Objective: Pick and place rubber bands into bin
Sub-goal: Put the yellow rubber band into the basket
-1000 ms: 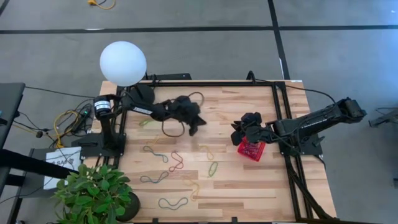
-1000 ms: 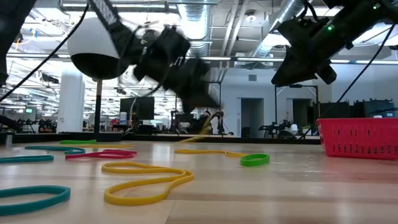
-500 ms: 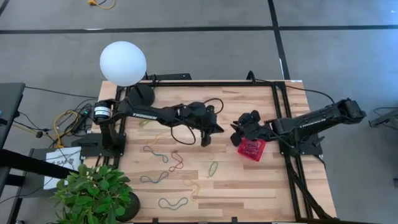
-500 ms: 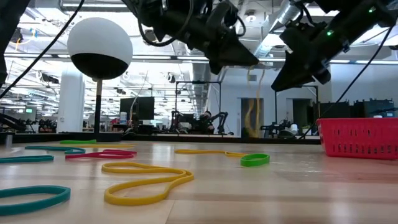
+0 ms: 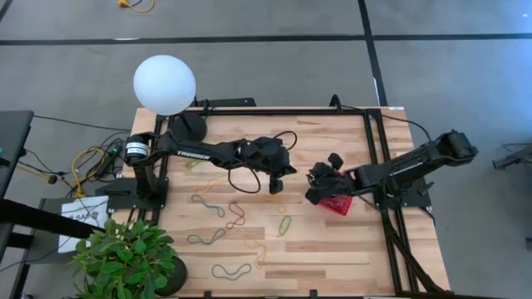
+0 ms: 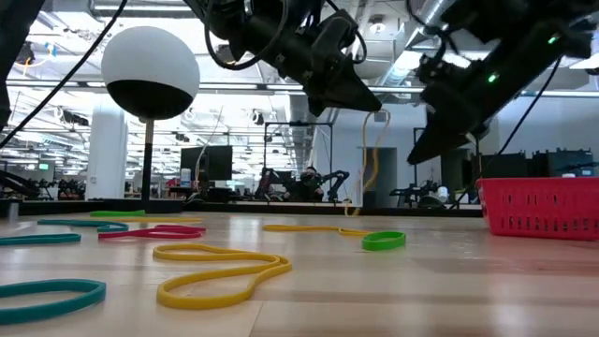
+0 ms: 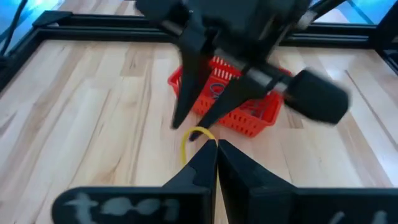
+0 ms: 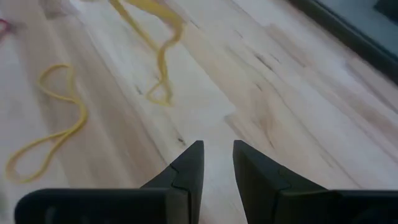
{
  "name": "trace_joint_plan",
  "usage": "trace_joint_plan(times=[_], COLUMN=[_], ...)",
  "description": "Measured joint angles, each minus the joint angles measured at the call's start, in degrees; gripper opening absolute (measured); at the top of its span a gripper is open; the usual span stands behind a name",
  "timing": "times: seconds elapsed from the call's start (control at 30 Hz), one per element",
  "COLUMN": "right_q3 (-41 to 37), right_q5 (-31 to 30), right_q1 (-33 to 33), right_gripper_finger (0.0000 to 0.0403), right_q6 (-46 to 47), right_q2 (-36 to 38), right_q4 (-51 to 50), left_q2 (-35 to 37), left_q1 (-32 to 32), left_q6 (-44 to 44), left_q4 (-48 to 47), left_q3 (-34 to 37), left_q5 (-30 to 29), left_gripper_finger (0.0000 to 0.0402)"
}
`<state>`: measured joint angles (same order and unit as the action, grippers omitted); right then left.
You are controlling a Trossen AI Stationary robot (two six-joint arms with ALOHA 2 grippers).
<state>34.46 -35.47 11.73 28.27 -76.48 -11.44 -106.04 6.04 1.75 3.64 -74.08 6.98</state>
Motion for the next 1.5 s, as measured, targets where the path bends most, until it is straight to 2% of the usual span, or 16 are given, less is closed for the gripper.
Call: trace_joint_plan(times=[0.13, 0.23, 0.5, 0.67, 0.8, 1.0, 1.5], right_q3=[0.39, 2.17, 4.01, 3.98, 3.98, 4.04, 3.93], right_q5=[0.84, 0.83, 0.92, 4.5, 5.76, 3.68, 4.92], right_q1=[-1.46, -1.71, -0.86, 0.05, 0.23, -1.01, -2.77], right_gripper_finger=[0.0082, 0.0082, 0.0082, 0.0082, 0.0082, 0.0082, 0.0082], right_q6=[0.33, -2.75, -8.7, -9.95, -13.33, -17.67, -22.3], right_q2=[-4.48, -5.47, -0.19, 2.11, 2.05, 0.16, -1.69], right_q4=[4.57, 4.41, 4.39, 4.87, 6.45, 9.01, 13.7], left_q2=[0.0, 0.0, 0.0, 0.0, 0.0, 0.0, 0.02], left_q1=[0.0, 0.07, 0.04, 0.04, 0.02, 0.02, 0.02], left_q6=[0.07, 0.14, 2.08, 3.98, 5.16, 5.73, 5.83], left_q4=[-1.55, -3.08, -5.18, -6.19, -6.06, -6.01, -6.08], left_q3=[0.0, 0.0, 0.0, 0.0, 0.0, 0.0, 0.0], left_q5=[0.0, -0.06, -0.09, -0.2, -0.17, -0.15, 0.2], left_gripper_finger=[0.0, 0.0, 0.0, 0.0, 0.0, 0.0, 0.0])
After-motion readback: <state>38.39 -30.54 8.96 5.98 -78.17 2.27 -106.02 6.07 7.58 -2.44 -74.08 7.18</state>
